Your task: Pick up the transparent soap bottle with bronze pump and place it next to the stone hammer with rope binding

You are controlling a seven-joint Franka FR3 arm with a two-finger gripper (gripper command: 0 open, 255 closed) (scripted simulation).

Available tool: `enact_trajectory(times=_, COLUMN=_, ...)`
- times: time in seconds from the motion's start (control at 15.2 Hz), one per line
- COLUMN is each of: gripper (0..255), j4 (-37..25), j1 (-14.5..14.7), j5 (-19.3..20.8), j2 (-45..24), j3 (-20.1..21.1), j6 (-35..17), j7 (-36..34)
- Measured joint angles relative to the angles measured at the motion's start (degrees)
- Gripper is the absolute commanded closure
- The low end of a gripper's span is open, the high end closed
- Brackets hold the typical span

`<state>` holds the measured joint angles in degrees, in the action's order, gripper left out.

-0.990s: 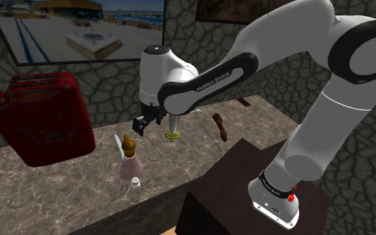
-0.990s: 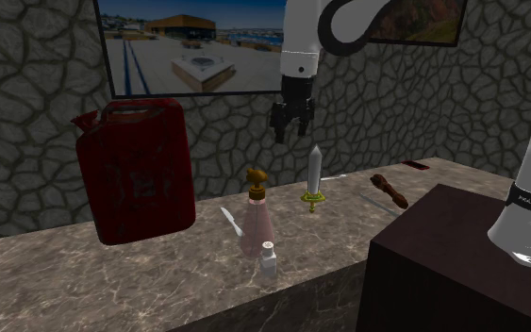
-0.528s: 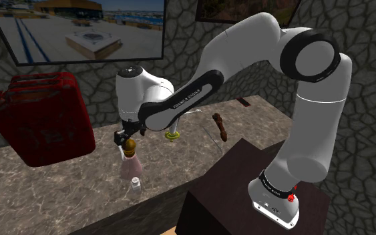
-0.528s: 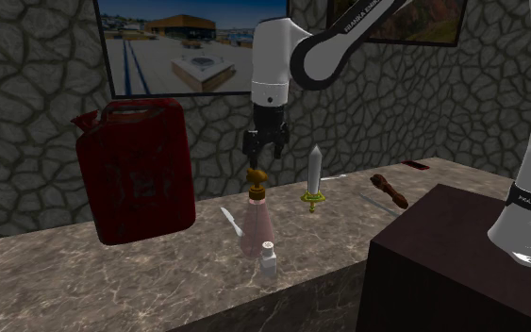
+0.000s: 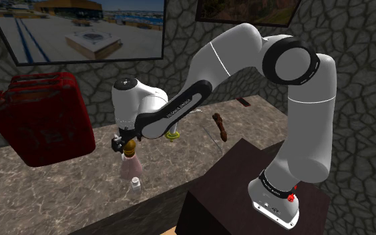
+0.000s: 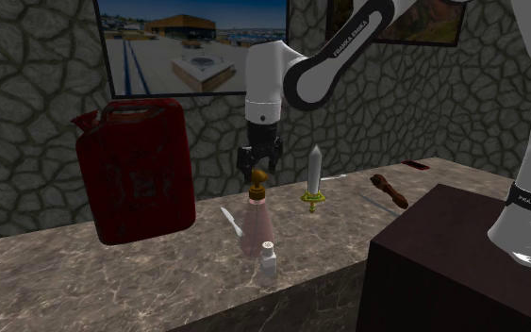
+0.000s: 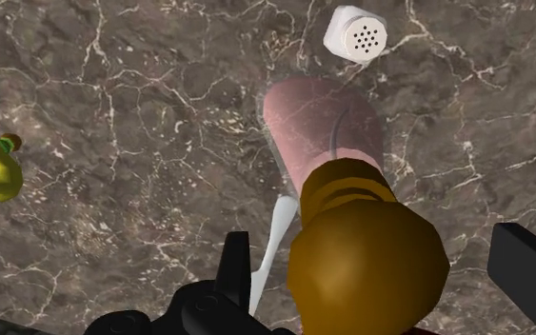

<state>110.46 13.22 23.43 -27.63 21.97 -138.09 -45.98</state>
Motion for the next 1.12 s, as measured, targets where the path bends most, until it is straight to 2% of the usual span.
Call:
enact_trajectory(times=0.46, gripper=0, j4=-0.2, j1=0.3, j5=0.6, j2=-1.0, j3=-0.4, j6=-0.7, j7=-0.4)
enact_trajectory(times=0.53, gripper=255, j4=-0.2, j1=0.3, j5=0.6, j2=-1.0, j3=-0.4, j6=-0.7, j7=-0.4)
enact_trajectory(times=1.12, gripper=255, j4=-0.2, j1=0.3, j5=0.6, j2=-1.0, j3=-0.4, j6=-0.7, j7=-0.4)
